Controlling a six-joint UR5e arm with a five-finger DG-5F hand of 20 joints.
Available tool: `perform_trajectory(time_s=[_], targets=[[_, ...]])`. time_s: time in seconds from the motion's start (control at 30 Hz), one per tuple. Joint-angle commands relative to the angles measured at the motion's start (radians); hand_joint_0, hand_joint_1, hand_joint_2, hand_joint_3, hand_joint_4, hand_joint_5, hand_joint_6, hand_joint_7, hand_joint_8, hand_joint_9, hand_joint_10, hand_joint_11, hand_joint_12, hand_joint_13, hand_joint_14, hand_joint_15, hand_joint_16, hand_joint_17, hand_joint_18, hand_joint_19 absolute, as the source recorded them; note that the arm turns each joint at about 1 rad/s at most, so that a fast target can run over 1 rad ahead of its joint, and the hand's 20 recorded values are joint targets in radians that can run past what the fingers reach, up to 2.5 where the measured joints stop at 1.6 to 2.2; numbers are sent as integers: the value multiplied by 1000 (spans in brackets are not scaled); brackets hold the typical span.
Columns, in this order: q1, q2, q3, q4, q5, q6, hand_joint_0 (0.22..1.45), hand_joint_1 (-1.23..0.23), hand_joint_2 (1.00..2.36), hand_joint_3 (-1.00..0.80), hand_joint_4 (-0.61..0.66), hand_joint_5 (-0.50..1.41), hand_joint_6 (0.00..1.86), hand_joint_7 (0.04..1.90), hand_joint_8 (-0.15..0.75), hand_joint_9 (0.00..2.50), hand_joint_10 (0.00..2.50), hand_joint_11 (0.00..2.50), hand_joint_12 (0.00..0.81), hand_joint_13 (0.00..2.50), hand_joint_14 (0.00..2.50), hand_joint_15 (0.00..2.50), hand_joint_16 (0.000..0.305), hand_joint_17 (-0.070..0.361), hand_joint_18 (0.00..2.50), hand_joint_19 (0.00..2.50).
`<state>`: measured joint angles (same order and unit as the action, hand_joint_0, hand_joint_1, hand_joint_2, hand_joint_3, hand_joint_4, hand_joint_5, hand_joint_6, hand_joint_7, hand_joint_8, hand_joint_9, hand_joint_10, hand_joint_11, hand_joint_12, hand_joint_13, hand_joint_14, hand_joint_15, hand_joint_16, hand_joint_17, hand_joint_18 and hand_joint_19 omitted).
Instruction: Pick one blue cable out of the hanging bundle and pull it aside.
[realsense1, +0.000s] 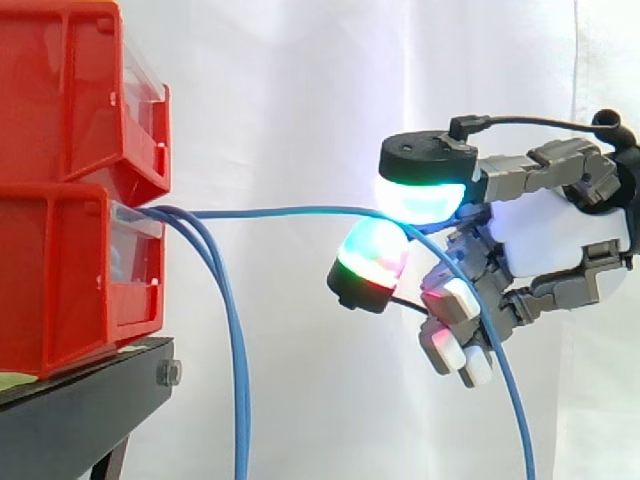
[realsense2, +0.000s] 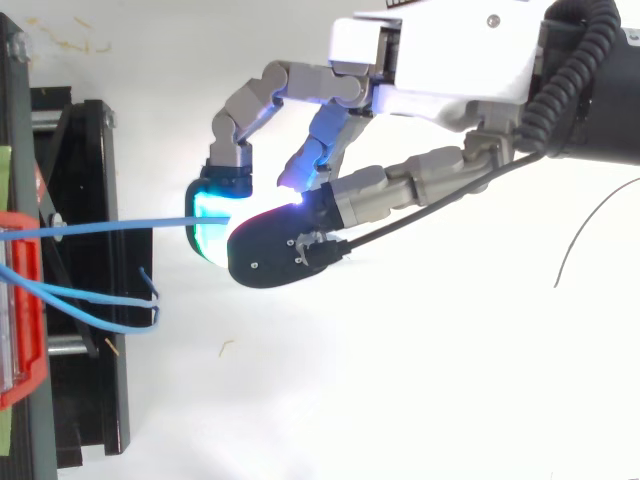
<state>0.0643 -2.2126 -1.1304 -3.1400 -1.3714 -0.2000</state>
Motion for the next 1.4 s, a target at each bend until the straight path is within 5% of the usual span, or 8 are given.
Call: perform_trajectory(time_s=[0.0,0.3,0.43,0.83,1.13,1.37], targets=[[0,1,0,0,0,1,622,-784,1020,-161,-42,-165,939,923,274,1100,19,799,359,934,25,695,48,107,803,693],[0,1,0,-2,0,4,653,-789,1027,-50,-248,-164,961,1070,204,1113,17,768,338,933,22,684,46,104,805,670],[0,1,0,2,-52,62,686,-785,1026,-97,-329,-171,971,1092,197,1101,17,754,336,925,24,677,45,102,786,667],[0,-1,-2,2,-52,86,761,-779,1014,-306,-375,-183,974,1163,192,1044,17,722,323,879,23,662,43,96,716,660],[2,-1,-81,81,-55,168,792,-790,1009,-377,-396,-185,969,1280,189,1041,19,710,318,863,22,653,42,95,693,667],[2,-1,-86,107,-55,171,813,-770,1010,-369,-357,-187,970,1413,192,1068,17,717,312,858,21,663,41,93,670,698]])
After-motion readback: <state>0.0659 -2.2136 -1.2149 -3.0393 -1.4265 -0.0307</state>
